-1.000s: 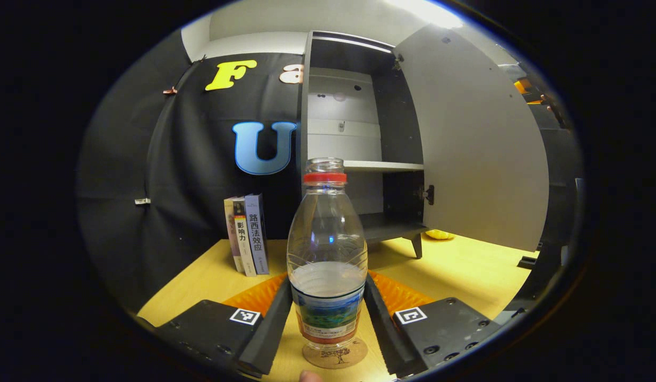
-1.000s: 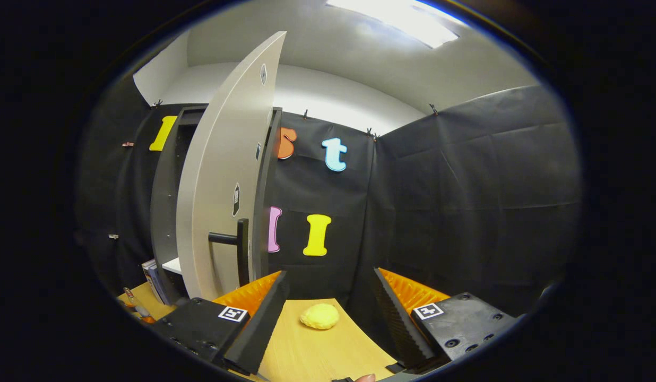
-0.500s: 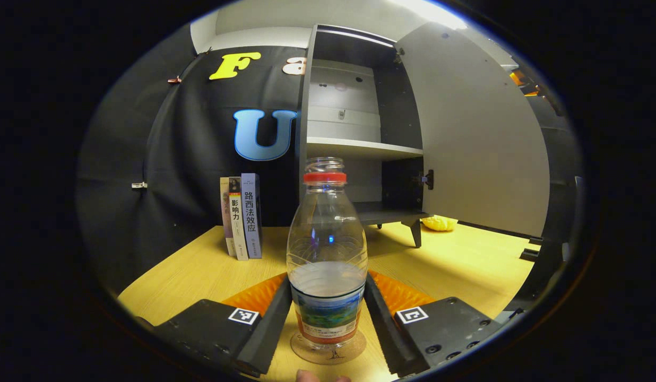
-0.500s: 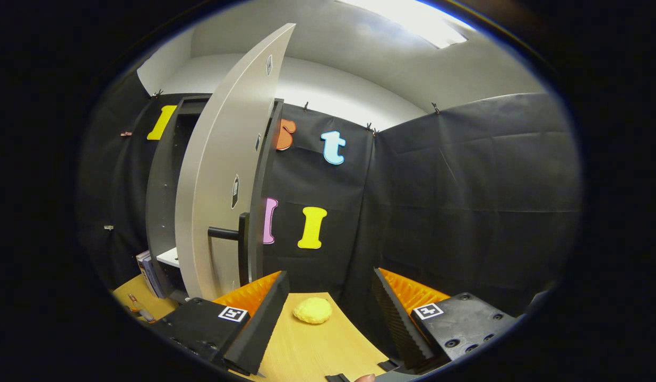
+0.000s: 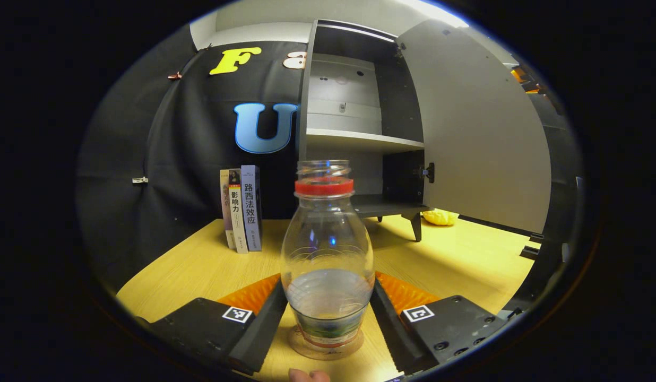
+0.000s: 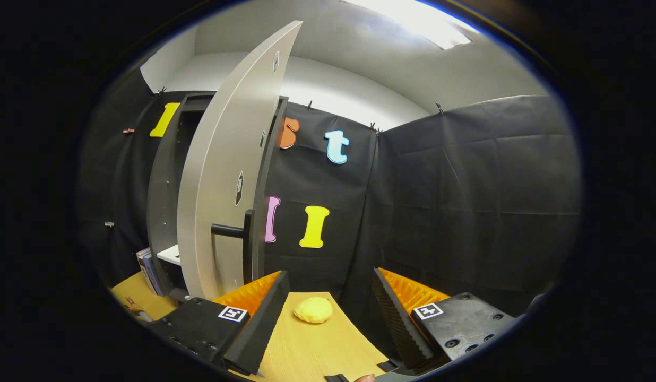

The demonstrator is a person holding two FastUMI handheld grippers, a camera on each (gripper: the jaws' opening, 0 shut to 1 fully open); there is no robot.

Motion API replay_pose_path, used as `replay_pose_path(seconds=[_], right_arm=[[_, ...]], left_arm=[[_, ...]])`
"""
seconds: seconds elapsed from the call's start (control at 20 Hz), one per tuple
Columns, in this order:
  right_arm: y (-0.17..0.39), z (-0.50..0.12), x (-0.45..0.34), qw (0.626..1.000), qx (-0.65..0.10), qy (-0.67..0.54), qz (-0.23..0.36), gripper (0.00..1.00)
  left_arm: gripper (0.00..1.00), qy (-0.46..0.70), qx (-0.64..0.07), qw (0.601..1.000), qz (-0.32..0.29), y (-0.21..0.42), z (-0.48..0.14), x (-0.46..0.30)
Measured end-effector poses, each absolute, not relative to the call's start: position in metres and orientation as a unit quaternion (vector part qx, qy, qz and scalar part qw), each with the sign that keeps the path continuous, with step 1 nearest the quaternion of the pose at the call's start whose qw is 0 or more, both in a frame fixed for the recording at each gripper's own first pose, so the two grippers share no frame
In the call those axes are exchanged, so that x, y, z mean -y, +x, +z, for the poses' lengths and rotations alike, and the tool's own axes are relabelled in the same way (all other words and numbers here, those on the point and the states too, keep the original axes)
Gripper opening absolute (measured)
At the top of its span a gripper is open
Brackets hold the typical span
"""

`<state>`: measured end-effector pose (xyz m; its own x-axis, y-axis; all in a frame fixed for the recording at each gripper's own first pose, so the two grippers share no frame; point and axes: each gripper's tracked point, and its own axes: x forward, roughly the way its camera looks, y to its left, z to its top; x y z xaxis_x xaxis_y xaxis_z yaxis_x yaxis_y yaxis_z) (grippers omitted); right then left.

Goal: Open the cabinet door with the right hand, grasp the bottle in the cabinet with the left hand and place it on the coaster, then close the cabinet door with the right hand.

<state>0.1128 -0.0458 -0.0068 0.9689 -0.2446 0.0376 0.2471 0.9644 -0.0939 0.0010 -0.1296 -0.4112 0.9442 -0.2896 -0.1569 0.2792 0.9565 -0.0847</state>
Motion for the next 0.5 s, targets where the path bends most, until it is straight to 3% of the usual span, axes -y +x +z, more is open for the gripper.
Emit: replay_pose_path(seconds=[0.5], right_arm=[[0.117, -0.009, 0.039, 0.993, 0.009, -0.016, -0.12, 0.97]], left_arm=[[0.88, -0.019, -0.086, 0.985, -0.147, -0.002, -0.383, 0.124]])
